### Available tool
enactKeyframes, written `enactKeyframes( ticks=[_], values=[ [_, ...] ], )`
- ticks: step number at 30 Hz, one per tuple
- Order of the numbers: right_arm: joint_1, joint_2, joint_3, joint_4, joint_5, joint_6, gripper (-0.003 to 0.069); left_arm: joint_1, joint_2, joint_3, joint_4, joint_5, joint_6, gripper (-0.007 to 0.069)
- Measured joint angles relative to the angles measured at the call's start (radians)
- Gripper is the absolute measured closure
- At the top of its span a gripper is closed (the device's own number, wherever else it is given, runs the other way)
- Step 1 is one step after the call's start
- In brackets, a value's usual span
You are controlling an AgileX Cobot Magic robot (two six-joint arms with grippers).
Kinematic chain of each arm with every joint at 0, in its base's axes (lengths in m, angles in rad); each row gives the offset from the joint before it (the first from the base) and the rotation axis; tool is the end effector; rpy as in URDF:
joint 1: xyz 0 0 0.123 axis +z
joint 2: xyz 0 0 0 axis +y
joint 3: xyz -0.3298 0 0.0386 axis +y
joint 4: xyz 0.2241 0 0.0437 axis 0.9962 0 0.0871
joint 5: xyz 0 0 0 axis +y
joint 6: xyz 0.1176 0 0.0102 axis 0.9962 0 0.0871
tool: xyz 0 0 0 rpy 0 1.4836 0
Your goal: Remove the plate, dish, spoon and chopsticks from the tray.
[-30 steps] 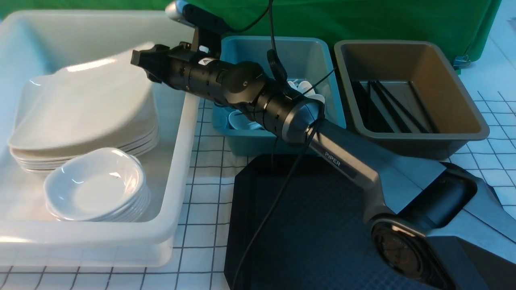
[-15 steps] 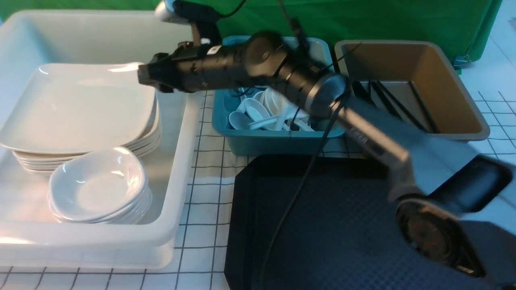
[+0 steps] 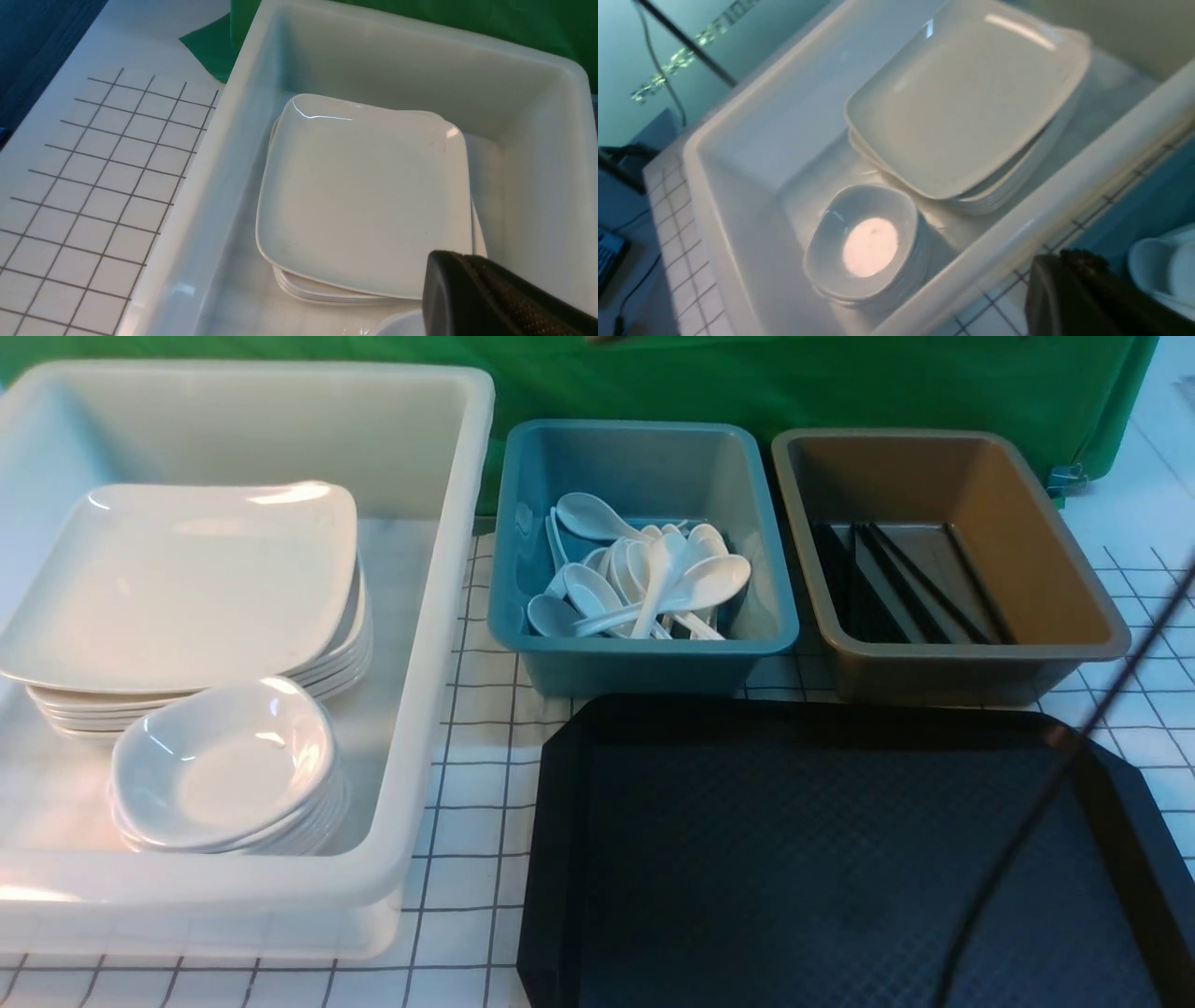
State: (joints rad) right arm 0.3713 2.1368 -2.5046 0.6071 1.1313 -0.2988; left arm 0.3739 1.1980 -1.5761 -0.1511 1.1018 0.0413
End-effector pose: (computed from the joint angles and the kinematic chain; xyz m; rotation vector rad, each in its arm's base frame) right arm 0.4312 0.2333 0.4452 -0.7207 2.0522 0.7929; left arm 0.1941 0.0591 0.4984 -0.3639 2.1661 0.0461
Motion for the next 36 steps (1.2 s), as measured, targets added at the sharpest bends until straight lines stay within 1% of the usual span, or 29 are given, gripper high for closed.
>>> enactKeyframes(
  ticks=[1, 2, 3, 6, 10, 14, 18, 20, 22, 26, 29, 30, 32, 36],
  values=[
    [-0.008, -0.036, 0.005, -0.045, 0.000, 0.021, 0.0622, 0.000, 0.014, 0.000, -0.005, 0.002, 0.000, 0.0625],
    [-0.009, -0.047, 0.012, -0.060, 0.000, 0.028, 0.0622, 0.000, 0.018, 0.000, -0.005, 0.002, 0.000, 0.0625],
    [-0.009, -0.097, 0.038, -0.126, 0.000, 0.043, 0.0622, 0.000, 0.036, 0.000, -0.008, 0.013, 0.005, 0.0625],
    [-0.009, -0.223, 0.150, -0.226, 0.001, 0.055, 0.0622, 0.000, 0.089, 0.000, -0.022, 0.062, 0.010, 0.0625],
    [-0.009, -0.442, 0.395, -0.310, 0.001, 0.048, 0.0622, 0.000, 0.171, 0.000, -0.103, 0.111, 0.011, 0.0625],
    [-0.009, -0.665, 0.655, -0.369, 0.000, 0.025, 0.0622, -0.006, 0.263, 0.000, -0.200, 0.119, 0.011, 0.0625],
    [-0.009, -0.875, 0.910, -0.383, -0.020, 0.024, 0.0622, -0.048, 0.364, 0.000, -0.213, 0.118, 0.028, 0.0625],
    [-0.009, -0.957, 1.012, -0.384, -0.062, 0.021, 0.0622, -0.081, 0.406, 0.000, -0.207, 0.118, 0.033, 0.0625],
    [-0.009, -1.070, 1.144, -0.385, -0.119, 0.021, 0.0622, -0.125, 0.466, 0.000, -0.195, 0.109, 0.033, 0.0625],
    [-0.009, -1.243, 1.326, -0.387, -0.190, 0.021, 0.0622, -0.214, 0.584, -0.016, -0.163, 0.057, 0.054, 0.0625],
    [-0.009, -1.341, 1.415, -0.387, -0.203, 0.032, 0.0622, -0.275, 0.695, -0.071, -0.103, 0.039, 0.060, 0.0625],
    [-0.009, -1.347, 1.420, -0.387, -0.204, 0.034, 0.0622, -0.279, 0.702, -0.075, -0.099, 0.038, 0.060, 0.0625],
    [-0.009, -1.414, 1.470, -0.387, -0.204, 0.054, 0.0622, -0.318, 0.789, -0.143, -0.044, 0.037, 0.060, 0.0625],
    [-0.009, -1.466, 1.501, -0.387, -0.198, 0.073, 0.0622, -0.348, 0.897, -0.252, 0.004, 0.037, 0.047, 0.0625]
  ],
)
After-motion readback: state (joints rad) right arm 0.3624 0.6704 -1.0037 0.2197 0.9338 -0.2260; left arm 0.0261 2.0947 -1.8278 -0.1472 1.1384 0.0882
